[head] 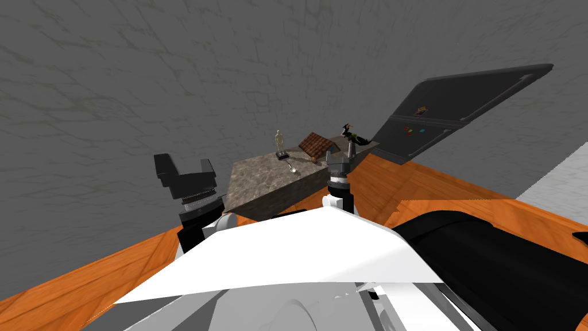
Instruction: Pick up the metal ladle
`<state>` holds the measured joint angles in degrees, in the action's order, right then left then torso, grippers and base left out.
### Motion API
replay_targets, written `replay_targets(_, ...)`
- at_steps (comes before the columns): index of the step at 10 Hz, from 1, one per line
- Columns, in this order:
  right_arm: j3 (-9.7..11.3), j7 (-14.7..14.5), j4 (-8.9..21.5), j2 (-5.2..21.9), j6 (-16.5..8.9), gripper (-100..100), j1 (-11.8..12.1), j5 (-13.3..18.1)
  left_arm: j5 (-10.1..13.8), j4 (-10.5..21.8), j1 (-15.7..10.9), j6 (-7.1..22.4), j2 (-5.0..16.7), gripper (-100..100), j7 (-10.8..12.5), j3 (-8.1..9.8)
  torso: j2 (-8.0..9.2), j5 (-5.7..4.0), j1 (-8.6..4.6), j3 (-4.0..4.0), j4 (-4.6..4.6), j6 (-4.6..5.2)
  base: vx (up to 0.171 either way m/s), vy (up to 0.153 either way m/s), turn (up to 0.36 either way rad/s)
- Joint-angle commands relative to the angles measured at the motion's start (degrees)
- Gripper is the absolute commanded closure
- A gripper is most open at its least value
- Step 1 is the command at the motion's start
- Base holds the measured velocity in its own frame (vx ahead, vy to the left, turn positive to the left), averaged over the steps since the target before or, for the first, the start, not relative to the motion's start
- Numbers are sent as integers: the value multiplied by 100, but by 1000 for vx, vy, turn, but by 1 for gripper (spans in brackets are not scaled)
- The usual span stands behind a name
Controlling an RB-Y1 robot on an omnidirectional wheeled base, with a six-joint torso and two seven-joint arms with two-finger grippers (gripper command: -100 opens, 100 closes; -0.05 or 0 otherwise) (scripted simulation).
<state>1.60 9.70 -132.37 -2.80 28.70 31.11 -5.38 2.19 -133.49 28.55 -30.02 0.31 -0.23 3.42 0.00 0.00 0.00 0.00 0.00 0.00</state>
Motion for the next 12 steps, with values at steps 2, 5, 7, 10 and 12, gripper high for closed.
replay_targets(2,44,113,36,392,-130,-100,-147,-36,0,0,0,0,0,0,0,0,3,-1,-7,1,0,0,-13,-29,-19)
replay_targets(5,145,393,149,870,-457,-100,-508,-127,0,0,0,0,1,0,0,1,14,-7,-29,8,3,0,-38,-68,-27)
replay_targets(7,234,667,281,1126,-745,-100,-817,-218,0,0,0,0,1,0,0,1,13,-8,-37,8,3,0,-36,-101,-30)
replay_targets(10,330,1003,472,1328,-1133,-100,-1246,-328,0,0,0,0,1,0,0,0,13,-6,-26,8,3,0,-39,-72,-20)
replay_targets(12,379,1193,591,1411,-1387,-100,-1483,-390,0,0,0,0,1,0,0,1,11,-7,-27,6,3,0,-28,-72,-12)
